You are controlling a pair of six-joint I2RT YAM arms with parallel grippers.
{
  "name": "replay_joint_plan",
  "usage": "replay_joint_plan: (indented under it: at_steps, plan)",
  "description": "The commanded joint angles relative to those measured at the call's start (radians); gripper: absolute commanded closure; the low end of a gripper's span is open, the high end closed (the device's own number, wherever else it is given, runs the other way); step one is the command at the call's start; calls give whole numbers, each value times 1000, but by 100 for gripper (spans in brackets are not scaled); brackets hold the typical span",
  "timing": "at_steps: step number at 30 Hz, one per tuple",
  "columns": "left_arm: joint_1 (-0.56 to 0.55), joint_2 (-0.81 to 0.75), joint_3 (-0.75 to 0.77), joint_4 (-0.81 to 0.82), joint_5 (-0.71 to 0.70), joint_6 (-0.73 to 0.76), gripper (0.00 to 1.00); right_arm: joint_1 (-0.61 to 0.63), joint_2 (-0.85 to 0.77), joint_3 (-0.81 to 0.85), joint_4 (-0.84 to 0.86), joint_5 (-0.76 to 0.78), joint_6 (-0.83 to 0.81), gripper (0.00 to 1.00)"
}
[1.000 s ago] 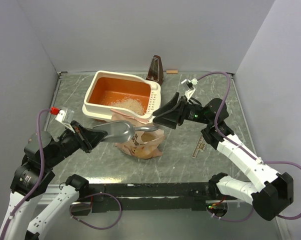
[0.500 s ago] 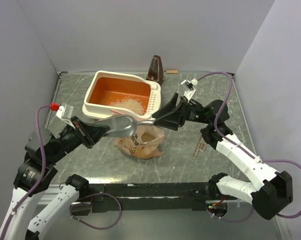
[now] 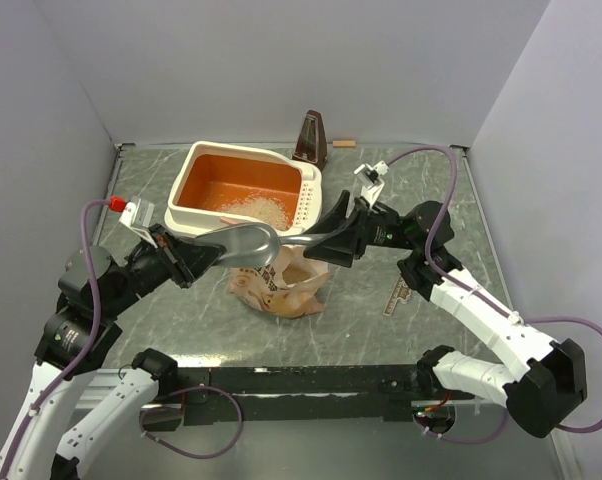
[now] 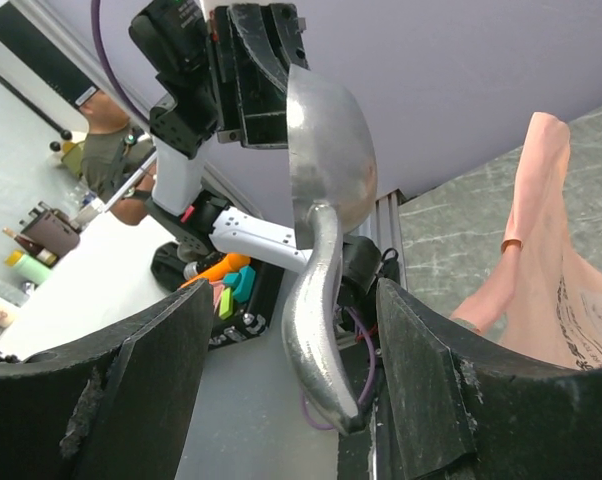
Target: Fill the litter box with clean litter
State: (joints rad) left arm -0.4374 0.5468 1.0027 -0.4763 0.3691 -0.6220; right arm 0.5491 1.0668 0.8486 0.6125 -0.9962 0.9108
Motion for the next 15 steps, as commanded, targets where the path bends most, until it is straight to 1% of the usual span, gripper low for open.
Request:
replay_joint_plan:
  at_steps: [1, 9, 15]
  plan:
    - [-1, 4, 22, 70, 22, -9, 99, 20, 9, 46, -6, -10, -55, 28]
    - [-1, 2, 24, 57, 25, -2, 99, 51, 12, 86, -77, 5, -122, 30]
    - [-1, -4, 16, 61, 33, -7, 99, 51, 4, 110, -128, 22, -167, 31]
